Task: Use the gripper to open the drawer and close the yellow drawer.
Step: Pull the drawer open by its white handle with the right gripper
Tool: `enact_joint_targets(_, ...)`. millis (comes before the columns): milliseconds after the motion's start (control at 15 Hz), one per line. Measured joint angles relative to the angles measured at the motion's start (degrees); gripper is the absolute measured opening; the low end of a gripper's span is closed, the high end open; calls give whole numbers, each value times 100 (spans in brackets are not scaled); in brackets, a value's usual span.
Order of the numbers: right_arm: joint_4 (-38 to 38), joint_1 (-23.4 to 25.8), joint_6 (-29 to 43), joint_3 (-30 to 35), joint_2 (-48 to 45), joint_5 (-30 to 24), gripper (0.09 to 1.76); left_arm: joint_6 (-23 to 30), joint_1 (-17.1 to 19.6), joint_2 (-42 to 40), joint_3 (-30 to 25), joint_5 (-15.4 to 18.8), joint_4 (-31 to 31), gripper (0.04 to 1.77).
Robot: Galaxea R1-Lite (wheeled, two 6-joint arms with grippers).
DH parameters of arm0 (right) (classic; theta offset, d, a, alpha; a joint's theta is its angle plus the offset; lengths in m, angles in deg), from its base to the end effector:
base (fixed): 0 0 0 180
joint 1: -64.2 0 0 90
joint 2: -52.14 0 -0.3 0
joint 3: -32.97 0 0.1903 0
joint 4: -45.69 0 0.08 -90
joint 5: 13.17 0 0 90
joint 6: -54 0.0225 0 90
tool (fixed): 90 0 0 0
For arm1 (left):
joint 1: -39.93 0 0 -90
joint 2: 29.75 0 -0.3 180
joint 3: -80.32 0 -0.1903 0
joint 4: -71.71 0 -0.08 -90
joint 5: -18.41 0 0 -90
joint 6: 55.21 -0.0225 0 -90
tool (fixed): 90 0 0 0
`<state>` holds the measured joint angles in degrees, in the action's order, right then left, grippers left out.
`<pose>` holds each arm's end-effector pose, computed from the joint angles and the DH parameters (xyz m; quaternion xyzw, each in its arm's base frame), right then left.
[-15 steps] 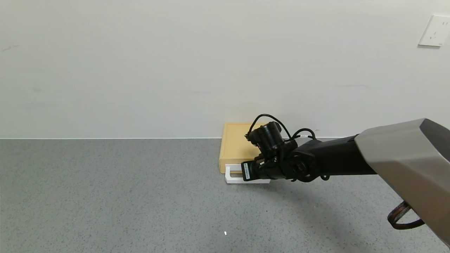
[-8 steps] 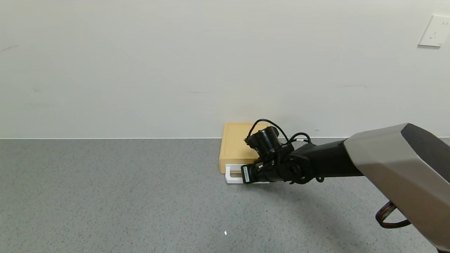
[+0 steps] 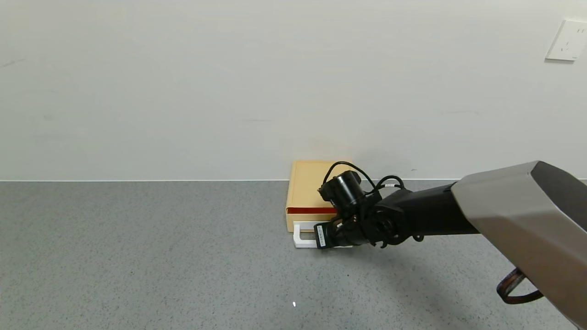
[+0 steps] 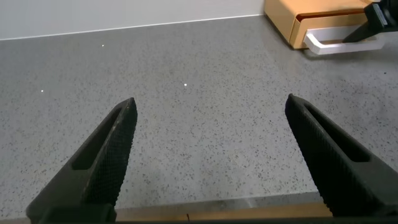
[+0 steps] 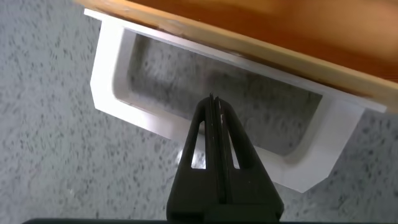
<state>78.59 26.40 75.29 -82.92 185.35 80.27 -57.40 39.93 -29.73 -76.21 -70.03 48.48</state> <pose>0.3585 0.2764 0.0833 0.0129 0.4397 0.1895 0.8778 -0.0229 -0.0006 0.0762 0.0191 -0.0022 -0.0136 0.9997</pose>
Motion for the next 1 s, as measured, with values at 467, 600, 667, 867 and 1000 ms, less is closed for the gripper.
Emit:
enact_joint_targets(467, 304, -154, 328, 711, -551, -364, 11, 20, 0, 5, -10, -7, 17, 172)
enact_joint_targets(600, 282, -193, 395, 970, -707, -368, 11, 20, 0, 5, -10, -7, 17, 172)
enact_joint_targets(667, 258, -206, 402, 1086, -774, -360, 11, 20, 0, 5, -10, -9, 20, 172)
enact_joint_targets(867, 260, -261, 538, 1359, -947, -362, 11, 27, 0, 7, -10, -18, 17, 172)
enact_joint_targets(1000, 284, -322, 571, 1485, -1028, -368, 11, 27, 0, 7, -10, -18, 20, 172)
